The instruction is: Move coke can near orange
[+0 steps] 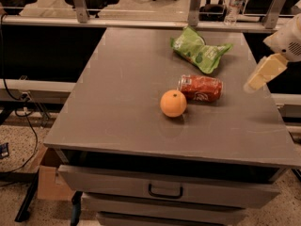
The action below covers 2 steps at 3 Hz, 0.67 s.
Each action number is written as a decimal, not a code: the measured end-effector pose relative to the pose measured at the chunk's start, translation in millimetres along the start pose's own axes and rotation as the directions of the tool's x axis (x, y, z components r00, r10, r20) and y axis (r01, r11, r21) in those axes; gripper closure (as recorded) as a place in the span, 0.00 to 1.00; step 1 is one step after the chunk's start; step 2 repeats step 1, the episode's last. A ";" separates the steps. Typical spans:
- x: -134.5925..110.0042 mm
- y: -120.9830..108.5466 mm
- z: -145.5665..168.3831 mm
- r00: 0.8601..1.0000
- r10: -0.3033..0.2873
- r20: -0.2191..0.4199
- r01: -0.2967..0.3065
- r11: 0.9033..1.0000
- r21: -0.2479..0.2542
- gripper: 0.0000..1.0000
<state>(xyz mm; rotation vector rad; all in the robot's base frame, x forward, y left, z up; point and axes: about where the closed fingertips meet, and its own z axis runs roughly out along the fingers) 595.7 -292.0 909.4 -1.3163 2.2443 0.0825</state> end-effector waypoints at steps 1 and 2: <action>1.5 -5.5 -2.1 1.000 -0.002 -0.013 0.002 1.000 0.028 0.00; 1.5 -5.5 -2.1 1.000 -0.002 -0.013 0.002 1.000 0.028 0.00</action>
Offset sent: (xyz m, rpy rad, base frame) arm 0.0000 0.0000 0.0000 0.0000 0.0000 0.0000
